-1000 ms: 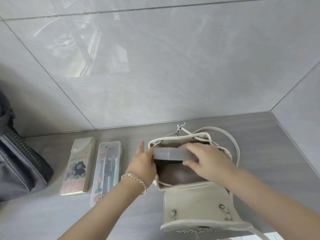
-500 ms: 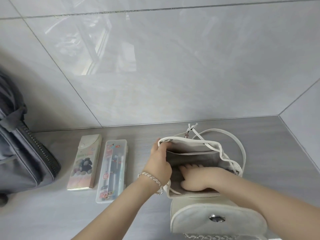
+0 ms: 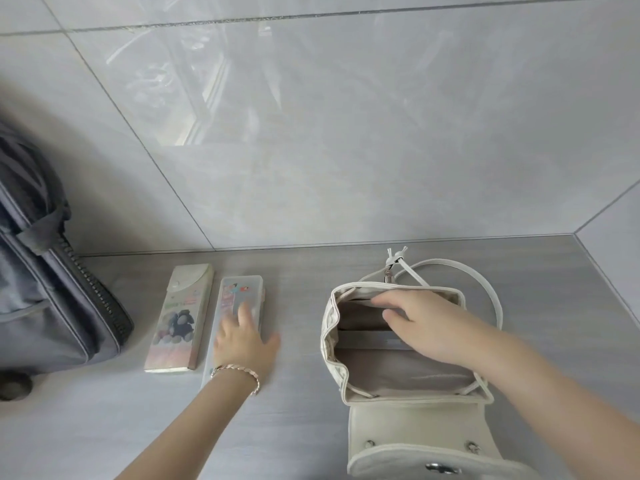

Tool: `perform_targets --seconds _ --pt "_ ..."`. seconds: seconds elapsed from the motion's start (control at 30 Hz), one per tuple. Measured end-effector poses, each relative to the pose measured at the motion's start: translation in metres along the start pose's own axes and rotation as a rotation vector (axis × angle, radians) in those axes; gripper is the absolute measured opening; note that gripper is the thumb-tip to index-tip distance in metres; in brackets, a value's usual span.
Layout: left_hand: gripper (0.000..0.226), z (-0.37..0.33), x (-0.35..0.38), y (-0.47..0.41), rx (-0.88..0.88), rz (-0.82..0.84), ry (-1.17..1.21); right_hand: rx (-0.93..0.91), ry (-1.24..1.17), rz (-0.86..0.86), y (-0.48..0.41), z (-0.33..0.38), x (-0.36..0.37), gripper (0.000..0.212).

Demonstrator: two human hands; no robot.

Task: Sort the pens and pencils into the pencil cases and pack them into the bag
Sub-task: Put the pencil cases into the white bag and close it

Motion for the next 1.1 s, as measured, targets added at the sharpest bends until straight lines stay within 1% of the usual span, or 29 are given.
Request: perform_targets --seconds 0.03,0.07,0.13,0.2,0.23,0.3,0.33,0.37,0.43,0.47,0.5,0.57,0.6,0.63,0.73,0.77,0.8,0.83,0.87,0.9,0.93,0.97,1.0,1.1 --pt "0.083 0.021 0.014 -0.001 -0.098 0.094 -0.145 0.001 0.0 -0.002 0.0 0.0 0.0 0.034" --pt "0.091 0.037 0.023 0.0 -0.162 0.14 -0.22 0.0 0.003 0.002 -0.001 0.0 0.0 0.033" --pt "0.094 0.051 0.025 0.001 -0.208 0.116 -0.194 0.004 -0.013 0.013 -0.001 0.0 0.002 0.031" --pt "0.094 0.053 0.018 0.003 -0.246 0.078 -0.072 0.011 -0.049 0.03 -0.001 -0.001 0.003 0.032" --pt "0.095 0.053 0.013 0.003 -0.273 0.066 0.03 0.009 -0.078 0.046 -0.002 -0.002 0.004 0.033" --pt "0.099 0.043 0.0 0.006 -0.294 0.046 0.31 0.026 -0.176 0.084 -0.005 -0.004 0.005 0.033" --pt "0.1 0.029 -0.009 0.01 -0.261 0.04 0.445 0.043 -0.249 0.092 -0.006 -0.004 0.004 0.03" --pt "0.099 0.01 -0.024 0.016 -0.189 0.028 0.551 0.059 -0.341 0.1 -0.007 -0.004 0.003 0.027" --pt "0.091 -0.033 -0.056 0.036 0.014 0.01 0.69 0.082 -0.546 0.138 -0.011 0.001 0.003 0.032" --pt "0.087 -0.054 -0.071 0.049 0.109 0.015 0.725 0.103 -0.631 0.16 -0.014 0.002 0.005 0.042" --pt "0.086 -0.075 -0.084 0.063 0.195 0.022 0.737 0.121 -0.7 0.182 -0.016 0.004 0.006 0.059" --pt "0.095 -0.107 -0.091 0.08 0.312 0.035 0.684 0.146 -0.816 0.208 -0.022 0.005 0.009 0.096" --pt "0.102 -0.12 -0.088 0.083 0.352 0.034 0.637 0.138 -0.871 0.217 -0.024 0.006 0.009 0.106" --pt "0.107 -0.131 -0.082 0.085 0.394 0.025 0.585 0.119 -0.932 0.24 -0.024 0.009 0.01 0.104" --pt "0.117 -0.158 -0.06 0.093 0.478 0.027 0.458 0.119 -1.093 0.286 -0.019 0.009 0.008 0.059" --pt "0.119 -0.162 -0.056 0.095 0.517 0.042 0.469 0.139 -1.132 0.282 -0.017 0.005 0.007 0.051" --pt "0.117 -0.164 -0.051 0.095 0.539 0.087 0.511 0.153 -1.166 0.257 -0.017 -0.002 0.004 0.046" --pt "0.105 -0.162 -0.049 0.094 0.571 0.109 0.555 0.155 -1.194 0.217 -0.017 -0.008 0.0 0.039" --pt "0.082 -0.156 -0.048 0.091 0.615 0.1 0.553 0.152 -1.215 0.159 -0.017 -0.014 -0.006 0.031" --pt "0.055 -0.15 -0.049 0.087 0.67 0.046 0.514 0.147 -1.236 0.101 -0.016 -0.019 -0.011 0.025" --pt "0.036 -0.142 -0.052 0.08 0.685 -0.027 0.45 0.14 -1.25 0.05 -0.016 -0.024 -0.014 0.022" --pt "0.032 -0.134 -0.051 0.074 0.692 -0.079 0.408 0.134 -1.264 0.008 -0.015 -0.028 -0.016 0.02" --pt "0.036 -0.131 -0.045 0.068 0.717 -0.101 0.351 0.128 -1.282 -0.034 -0.013 -0.033 -0.018 0.02" --pt "0.056 -0.132 -0.025 0.059 0.688 0.027 0.22 0.099 -1.308 -0.114 -0.008 -0.041 -0.022 0.026"
Point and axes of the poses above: each hand's wrist, its own y-axis away from the middle knuckle, its own x-axis out of the palm, z = x × y, the point moved 10 cm from there along -y, towards the middle knuckle, and after that the axes turned 3 degrees about x, right-handed, at the moved point
